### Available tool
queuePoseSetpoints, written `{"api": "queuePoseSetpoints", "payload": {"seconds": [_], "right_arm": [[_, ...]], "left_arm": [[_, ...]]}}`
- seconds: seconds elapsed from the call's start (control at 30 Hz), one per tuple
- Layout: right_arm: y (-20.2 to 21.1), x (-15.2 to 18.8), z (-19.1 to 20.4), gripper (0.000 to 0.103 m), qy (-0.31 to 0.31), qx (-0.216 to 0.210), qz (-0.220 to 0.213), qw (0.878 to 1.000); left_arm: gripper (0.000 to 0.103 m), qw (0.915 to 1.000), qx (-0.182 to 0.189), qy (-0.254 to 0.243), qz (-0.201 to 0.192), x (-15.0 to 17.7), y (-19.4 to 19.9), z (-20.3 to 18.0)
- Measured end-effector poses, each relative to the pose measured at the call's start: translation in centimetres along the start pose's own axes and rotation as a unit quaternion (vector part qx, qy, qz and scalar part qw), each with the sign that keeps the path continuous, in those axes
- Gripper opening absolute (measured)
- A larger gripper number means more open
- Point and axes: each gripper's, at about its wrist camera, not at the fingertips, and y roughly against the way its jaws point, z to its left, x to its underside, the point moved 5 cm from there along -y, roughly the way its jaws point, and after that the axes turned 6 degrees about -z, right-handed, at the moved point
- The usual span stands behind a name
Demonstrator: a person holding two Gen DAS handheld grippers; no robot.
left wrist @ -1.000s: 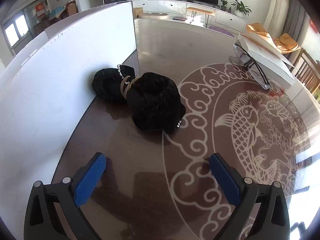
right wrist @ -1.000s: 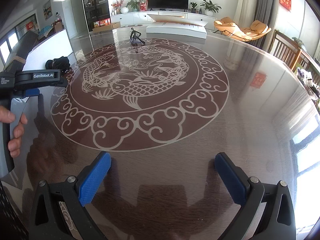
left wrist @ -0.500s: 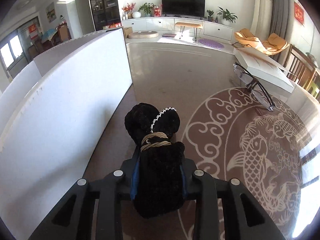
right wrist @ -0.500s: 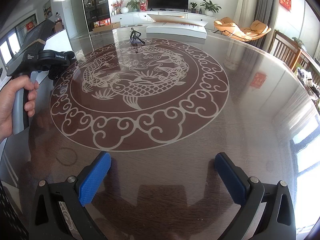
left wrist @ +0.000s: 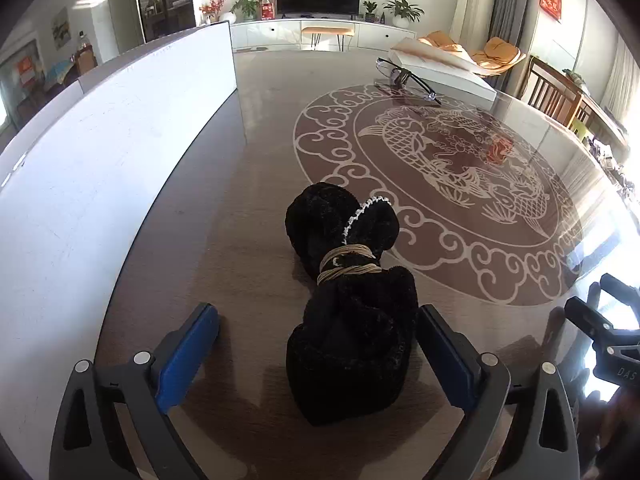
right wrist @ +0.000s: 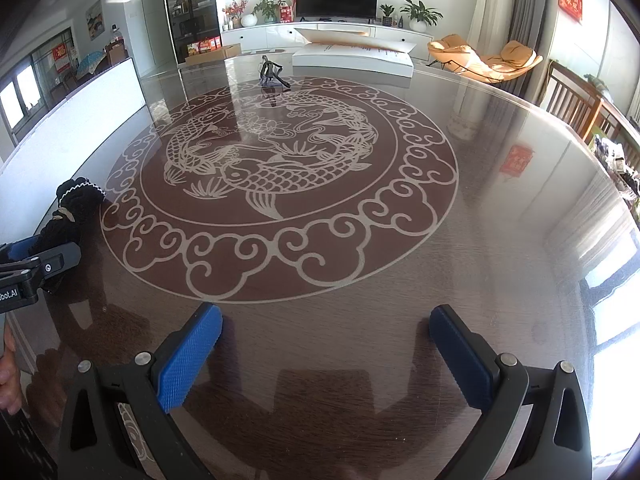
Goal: Organize objects
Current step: 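Grasp the black drawstring pouch with the left gripper, then grasp the rimless glasses with the right gripper while the left holds the black pouch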
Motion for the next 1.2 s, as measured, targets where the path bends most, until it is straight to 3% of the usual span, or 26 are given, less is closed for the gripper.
{"api": "queuePoseSetpoints", "payload": {"seconds": [1.2], "right_arm": [[0.05,0.0,0.2,0.103,0.0,0.0,0.0,1.0]], "left_arm": [[0.103,0.9999,-0.002,0.011,-0.008,-0.18,-0.29,0.28]]}}
